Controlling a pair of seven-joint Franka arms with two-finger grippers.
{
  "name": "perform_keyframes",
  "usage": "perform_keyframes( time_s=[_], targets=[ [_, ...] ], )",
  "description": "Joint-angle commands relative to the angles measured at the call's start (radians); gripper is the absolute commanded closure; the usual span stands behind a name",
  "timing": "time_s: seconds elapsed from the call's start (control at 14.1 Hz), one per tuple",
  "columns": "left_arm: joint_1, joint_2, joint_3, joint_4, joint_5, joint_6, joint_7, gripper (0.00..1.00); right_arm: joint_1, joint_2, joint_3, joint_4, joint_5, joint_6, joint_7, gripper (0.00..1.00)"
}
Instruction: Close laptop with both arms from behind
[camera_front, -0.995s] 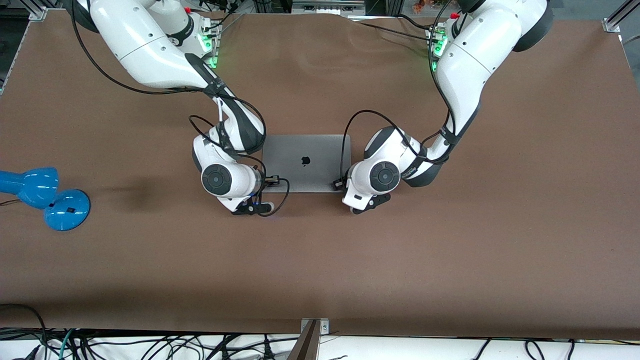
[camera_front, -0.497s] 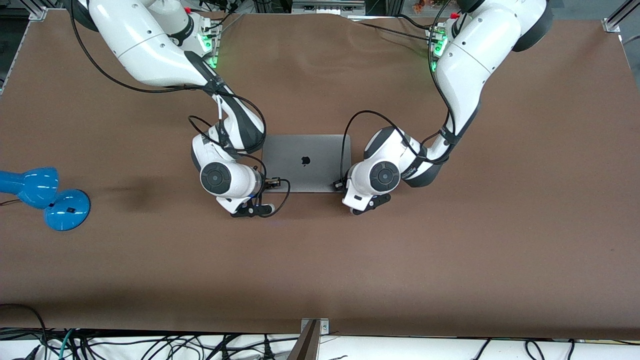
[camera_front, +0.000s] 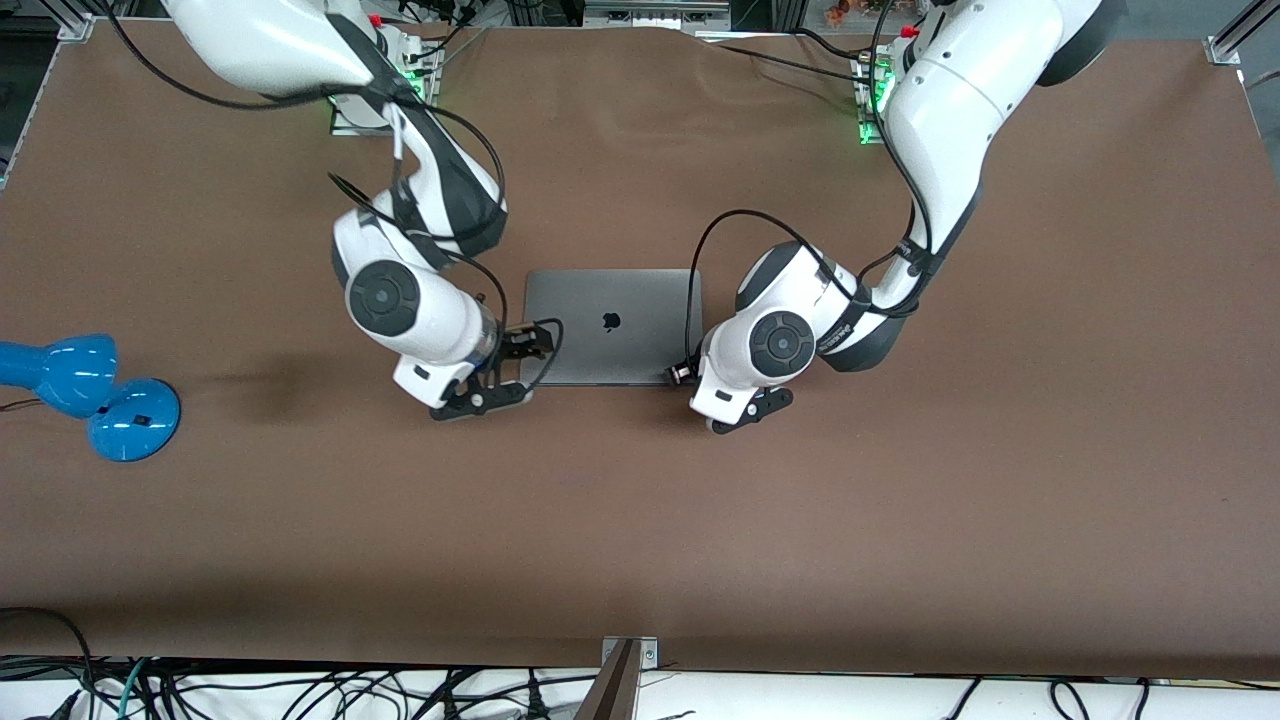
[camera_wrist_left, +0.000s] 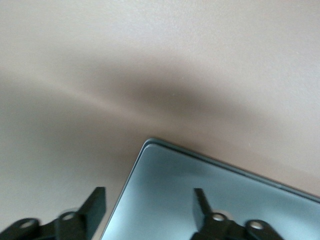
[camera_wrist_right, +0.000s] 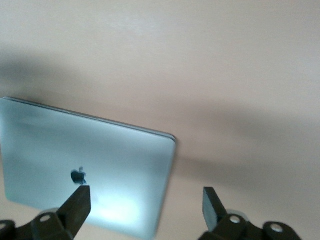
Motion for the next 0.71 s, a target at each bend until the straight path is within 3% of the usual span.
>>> perform_keyframes(
  time_s=[0.0, 0.5, 0.64],
  targets=[
    [-0.002, -0.105, 0.006, -0.024, 0.078, -0.106, 0.028, 0.0, -0.078, -0.163, 0.0, -0.056, 0.0, -0.108, -0.011, 0.0],
    [0.102, -0.377, 0.002, -0.076, 0.077, -0.286, 0.208, 0.0, -0.195, -0.375, -0.006, -0.05, 0.0, -0.258, -0.022, 0.0],
    [0.142, -0.452, 0.002, -0.097, 0.072, -0.321, 0.275, 0.0, -0.201, -0.415, -0.057, -0.05, 0.009, -0.297, -0.02, 0.0]
  ],
)
